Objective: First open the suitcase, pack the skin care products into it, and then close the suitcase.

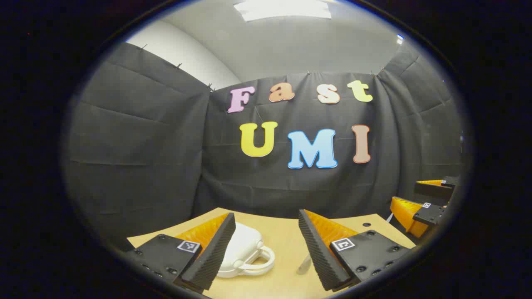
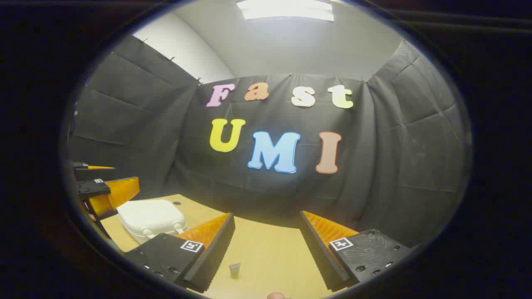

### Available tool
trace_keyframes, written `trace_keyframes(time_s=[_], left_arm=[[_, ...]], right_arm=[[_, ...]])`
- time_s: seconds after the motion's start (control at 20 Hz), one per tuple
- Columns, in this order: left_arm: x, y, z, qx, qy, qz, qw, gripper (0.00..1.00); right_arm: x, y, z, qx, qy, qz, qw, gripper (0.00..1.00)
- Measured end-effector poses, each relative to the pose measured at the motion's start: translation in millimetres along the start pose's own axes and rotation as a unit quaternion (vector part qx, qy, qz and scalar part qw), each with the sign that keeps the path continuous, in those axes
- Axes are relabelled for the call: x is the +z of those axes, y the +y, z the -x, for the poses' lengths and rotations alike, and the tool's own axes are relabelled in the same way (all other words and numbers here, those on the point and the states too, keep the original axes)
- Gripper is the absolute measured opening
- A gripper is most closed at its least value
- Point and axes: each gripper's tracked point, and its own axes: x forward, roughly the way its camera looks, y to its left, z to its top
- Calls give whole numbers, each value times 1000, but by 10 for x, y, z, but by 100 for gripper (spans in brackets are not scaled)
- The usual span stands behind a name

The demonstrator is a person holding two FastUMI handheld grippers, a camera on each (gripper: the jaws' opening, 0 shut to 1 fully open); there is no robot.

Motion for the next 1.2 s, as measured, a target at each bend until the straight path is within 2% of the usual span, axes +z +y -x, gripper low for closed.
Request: trace_keyframes(time_s=[0.25, 0.6, 0.8, 1.2], left_arm=[[-37, 9, -45, -12, -4, -7, 1000, 98], [-23, -6, -135, -41, -8, -9, 999, 98], [-42, 101, -470, -48, 2, -10, 999, 98], [-247, 77, -843, -115, 31, -32, 992, 99]], right_arm=[[-6, -9, 35, -4, -1, 0, 1000, 94], [0, -129, 58, -36, -5, 6, 999, 94], [-8, -204, 63, -61, 4, 1, 998, 94], [-106, -255, 16, -116, 32, -5, 993, 94]])
